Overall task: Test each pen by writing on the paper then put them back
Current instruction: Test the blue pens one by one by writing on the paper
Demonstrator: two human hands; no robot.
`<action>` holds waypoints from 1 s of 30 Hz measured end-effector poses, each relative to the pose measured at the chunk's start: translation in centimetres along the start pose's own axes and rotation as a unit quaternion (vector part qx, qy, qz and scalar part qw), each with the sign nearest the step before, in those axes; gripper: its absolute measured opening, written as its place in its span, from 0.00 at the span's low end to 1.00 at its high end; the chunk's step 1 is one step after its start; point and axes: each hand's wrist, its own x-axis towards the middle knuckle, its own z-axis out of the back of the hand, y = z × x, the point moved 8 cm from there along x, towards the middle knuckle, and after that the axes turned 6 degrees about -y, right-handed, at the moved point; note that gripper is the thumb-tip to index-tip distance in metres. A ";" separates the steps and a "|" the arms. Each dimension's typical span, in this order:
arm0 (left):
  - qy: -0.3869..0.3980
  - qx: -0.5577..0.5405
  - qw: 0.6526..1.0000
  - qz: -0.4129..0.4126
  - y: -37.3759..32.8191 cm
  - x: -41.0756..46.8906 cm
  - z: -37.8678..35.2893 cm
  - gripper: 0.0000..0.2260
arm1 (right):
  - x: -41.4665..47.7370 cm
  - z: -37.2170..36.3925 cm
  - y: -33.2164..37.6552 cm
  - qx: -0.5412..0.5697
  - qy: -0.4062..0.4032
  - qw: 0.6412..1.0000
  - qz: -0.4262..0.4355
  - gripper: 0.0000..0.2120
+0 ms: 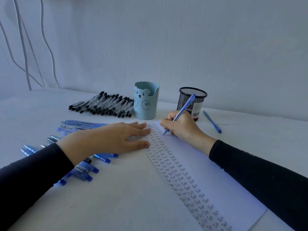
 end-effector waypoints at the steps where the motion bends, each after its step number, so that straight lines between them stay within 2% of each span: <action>1: 0.000 0.000 1.000 0.001 0.0 0.0 0.0 0.34 | 0.0 0.0 0.0 -0.003 -0.001 1.000 0.001 0.16; 17: 0.001 -0.002 1.000 0.004 0.1 0.0 0.0 0.34 | 0.3 0.2 -0.3 -0.006 -0.021 1.000 0.009 0.19; 20: -0.004 -0.001 1.000 0.000 0.2 -0.1 0.0 0.33 | 0.3 0.2 -0.8 0.024 -0.015 1.000 -0.013 0.16; 22: -0.006 -0.002 1.000 -0.003 0.2 -0.1 0.0 0.33 | 0.3 0.6 -0.7 0.042 -0.026 0.998 -0.027 0.19; 26: -0.009 -0.007 1.000 -0.008 0.3 0.0 -0.1 0.35 | 0.6 2.9 1.5 0.042 -0.041 0.998 0.012 0.26; 30: -0.013 -0.012 1.000 -0.008 0.6 0.1 -0.2 0.35 | 0.9 4.8 3.2 0.015 -0.028 0.999 0.027 0.23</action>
